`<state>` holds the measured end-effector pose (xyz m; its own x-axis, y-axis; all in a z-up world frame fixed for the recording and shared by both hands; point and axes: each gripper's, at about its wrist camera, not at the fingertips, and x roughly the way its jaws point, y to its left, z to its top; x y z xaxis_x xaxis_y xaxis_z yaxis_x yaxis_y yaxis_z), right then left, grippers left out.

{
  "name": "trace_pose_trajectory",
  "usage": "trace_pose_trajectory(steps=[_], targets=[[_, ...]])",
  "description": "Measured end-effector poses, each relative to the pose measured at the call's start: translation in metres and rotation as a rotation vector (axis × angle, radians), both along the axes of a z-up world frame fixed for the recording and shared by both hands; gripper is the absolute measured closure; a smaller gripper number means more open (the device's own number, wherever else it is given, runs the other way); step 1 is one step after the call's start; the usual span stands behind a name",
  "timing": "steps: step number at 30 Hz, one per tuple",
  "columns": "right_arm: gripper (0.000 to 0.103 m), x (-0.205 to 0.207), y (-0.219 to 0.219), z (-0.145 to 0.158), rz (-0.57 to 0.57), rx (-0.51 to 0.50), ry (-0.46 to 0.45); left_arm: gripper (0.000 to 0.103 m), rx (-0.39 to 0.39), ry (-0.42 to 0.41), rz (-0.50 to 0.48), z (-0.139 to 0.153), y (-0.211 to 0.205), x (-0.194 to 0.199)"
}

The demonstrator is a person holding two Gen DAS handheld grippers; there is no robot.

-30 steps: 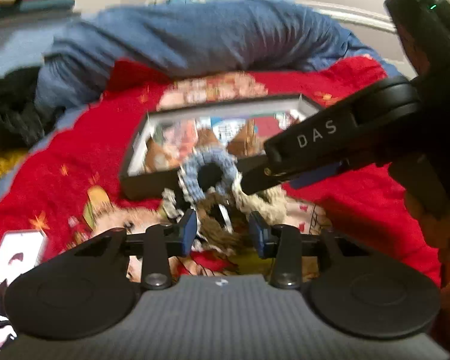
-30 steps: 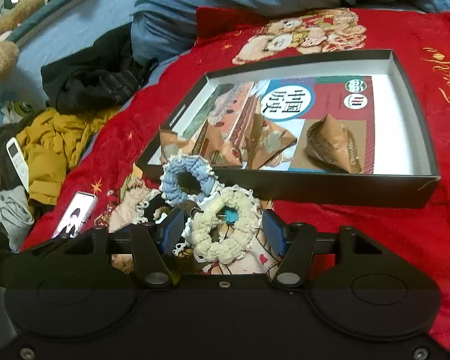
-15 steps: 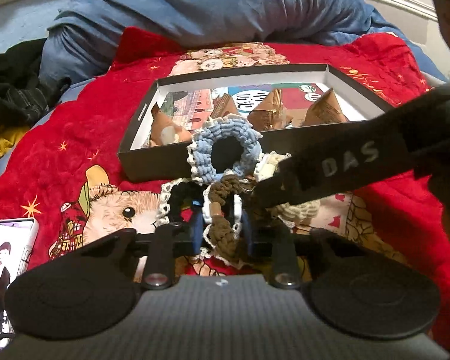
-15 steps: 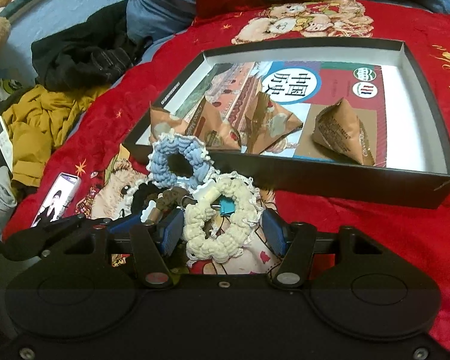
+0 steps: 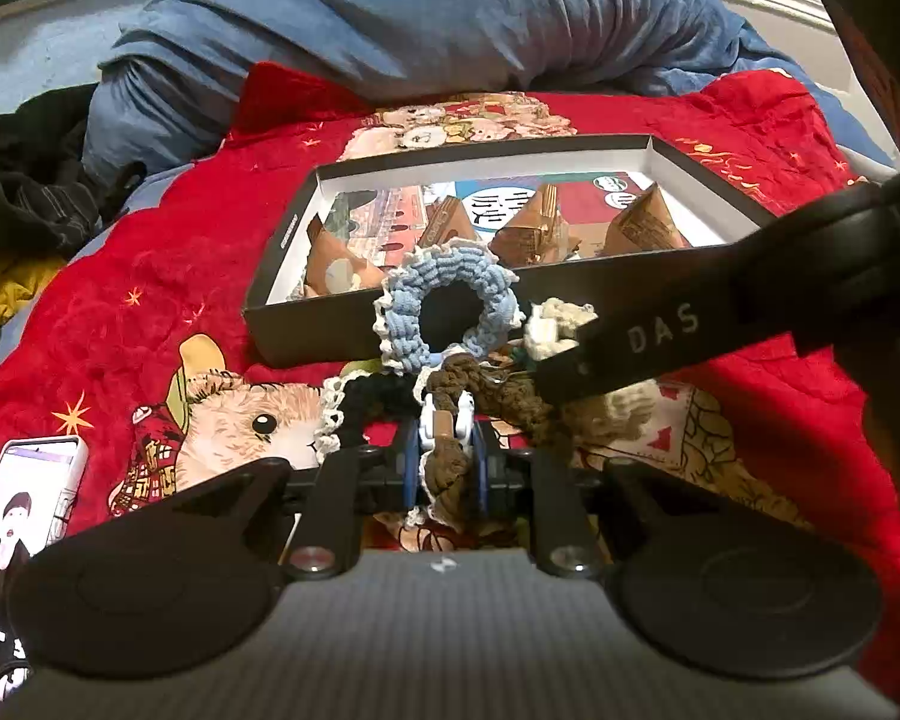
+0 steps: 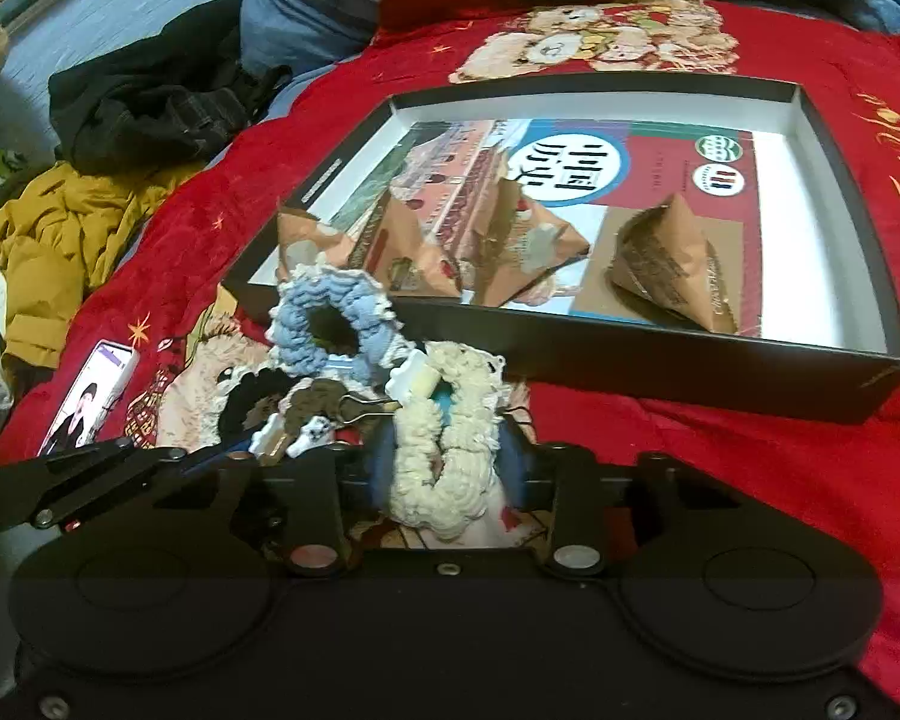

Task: Organize objects
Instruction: 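Grasp the brown scrunchie with left gripper while right grasps the cream scrunchie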

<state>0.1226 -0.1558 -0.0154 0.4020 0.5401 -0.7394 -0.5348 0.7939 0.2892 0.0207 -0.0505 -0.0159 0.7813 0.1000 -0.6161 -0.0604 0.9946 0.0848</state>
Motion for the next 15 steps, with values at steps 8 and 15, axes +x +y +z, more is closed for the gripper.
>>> trace_pose_trajectory(steps=[8, 15], targets=[[0.078, 0.003, -0.008, 0.004, -0.022, 0.032, 0.013, 0.082, 0.004, -0.036, -0.015, 0.006, -0.002, -0.008], [0.078, 0.001, -0.017, 0.015, -0.044, 0.078, 0.0, 0.082, 0.021, -0.096, -0.036, 0.014, -0.007, -0.019]])
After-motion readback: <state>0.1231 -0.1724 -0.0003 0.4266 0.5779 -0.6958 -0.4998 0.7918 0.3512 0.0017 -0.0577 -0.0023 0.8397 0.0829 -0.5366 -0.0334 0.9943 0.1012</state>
